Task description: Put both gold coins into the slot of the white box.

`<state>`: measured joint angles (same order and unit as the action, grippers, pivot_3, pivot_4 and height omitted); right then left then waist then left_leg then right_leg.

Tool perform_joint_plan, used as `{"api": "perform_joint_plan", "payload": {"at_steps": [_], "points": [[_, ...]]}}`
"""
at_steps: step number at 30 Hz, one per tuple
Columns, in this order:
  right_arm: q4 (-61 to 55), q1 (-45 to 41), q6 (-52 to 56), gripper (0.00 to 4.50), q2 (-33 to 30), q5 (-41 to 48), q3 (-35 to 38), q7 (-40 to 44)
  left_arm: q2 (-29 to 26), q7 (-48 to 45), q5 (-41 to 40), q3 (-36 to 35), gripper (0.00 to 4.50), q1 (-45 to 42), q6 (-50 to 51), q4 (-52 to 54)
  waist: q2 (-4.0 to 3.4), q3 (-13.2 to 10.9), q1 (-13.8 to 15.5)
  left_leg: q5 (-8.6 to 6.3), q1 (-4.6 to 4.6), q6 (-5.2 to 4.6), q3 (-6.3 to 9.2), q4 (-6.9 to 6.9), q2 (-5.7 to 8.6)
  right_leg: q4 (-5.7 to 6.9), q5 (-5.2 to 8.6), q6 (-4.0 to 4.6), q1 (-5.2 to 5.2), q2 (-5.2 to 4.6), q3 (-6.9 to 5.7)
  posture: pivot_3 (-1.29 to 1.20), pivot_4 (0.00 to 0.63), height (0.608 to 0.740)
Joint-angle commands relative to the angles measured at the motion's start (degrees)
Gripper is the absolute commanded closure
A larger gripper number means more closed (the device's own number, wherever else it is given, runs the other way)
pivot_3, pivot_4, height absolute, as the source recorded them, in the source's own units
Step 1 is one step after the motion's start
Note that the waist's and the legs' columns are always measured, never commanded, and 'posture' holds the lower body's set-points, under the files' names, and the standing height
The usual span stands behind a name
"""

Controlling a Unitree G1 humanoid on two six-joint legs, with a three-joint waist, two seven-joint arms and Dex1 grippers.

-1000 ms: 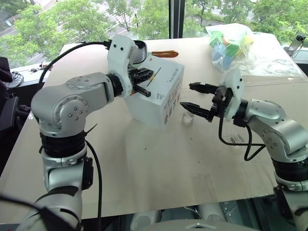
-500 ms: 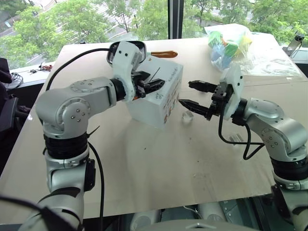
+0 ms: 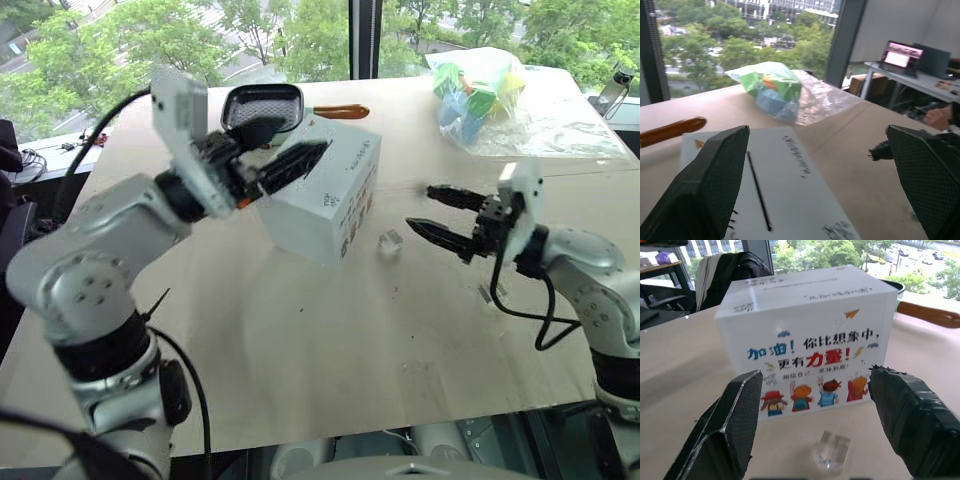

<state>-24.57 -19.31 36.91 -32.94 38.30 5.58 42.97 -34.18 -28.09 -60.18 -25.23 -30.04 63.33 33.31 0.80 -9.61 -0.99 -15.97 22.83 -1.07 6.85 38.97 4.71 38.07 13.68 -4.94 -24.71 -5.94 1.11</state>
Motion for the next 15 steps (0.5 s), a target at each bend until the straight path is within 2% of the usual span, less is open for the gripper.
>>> {"api": "perform_joint_plan", "payload": {"at_steps": [1, 3, 7, 9, 12, 15], "points": [[-3.5, 8.4, -5.7, 0.81, -0.3, 1.3, 3.6, 4.4, -5.3, -7.7, -0.7, -0.9, 0.05, 15.7, -2.5, 11.0, -0.01, 0.0, -0.1, -0.01, -0.07, -0.01, -0.04, -0.02, -0.01, 0.01, 0.00, 0.00, 0.04, 0.00, 0.04, 0.00, 0.150, 0.721], [-4.0, 14.0, -7.1, 0.81, 0.2, 1.6, 4.0, 5.4, -6.7, -7.8, 6.9, 2.0, 0.05, 24.4, -7.4, 11.5, -0.02, 0.0, 0.2, -0.01, -0.17, -0.01, -0.10, -0.24, -0.02, -0.09, 0.01, 0.01, 0.05, 0.01, 0.10, 0.00, 0.150, 0.721], [-2.2, 24.1, -13.8, 0.81, 0.3, -3.6, 1.6, 8.3, -6.4, -6.5, 24.7, 12.1, 0.05, 34.1, -21.5, 5.7, -0.11, 0.0, 1.1, 0.02, -0.29, 0.01, -0.12, -0.28, -0.01, -0.10, -0.05, 0.13, 0.21, 0.00, 0.07, 0.00, 0.150, 0.721], [1.4, 28.1, -20.0, 0.81, 0.9, -7.9, 0.5, 9.7, -5.4, -7.1, 31.4, 17.3, 0.05, 39.3, -28.6, 2.7, -0.10, 0.0, 1.4, -0.14, -1.01, -0.25, -0.17, -0.33, -0.02, -0.31, 0.04, 0.25, 1.02, -0.01, 0.09, 0.00, 0.150, 0.721], [4.6, 29.4, -24.6, 0.81, 1.0, -10.6, 0.2, 10.6, -4.3, -8.7, 37.1, 21.1, 0.05, 45.3, -36.7, -0.2, -0.11, 0.1, 1.2, -0.16, -1.15, -0.28, -0.29, -0.34, -0.02, -0.38, 0.08, 0.32, 1.13, 0.00, 0.21, 0.00, 0.150, 0.721], [6.6, 29.2, -27.2, 0.81, -0.4, -13.4, -1.2, 12.1, -2.9, -9.4, 38.1, 21.4, 0.05, 47.1, -40.2, -1.6, -0.11, 0.1, 1.2, -0.15, -1.07, -0.27, -0.22, -0.36, -0.05, -0.35, -0.03, 0.12, 1.03, 0.02, 0.16, 0.00, 0.150, 0.721]]}}
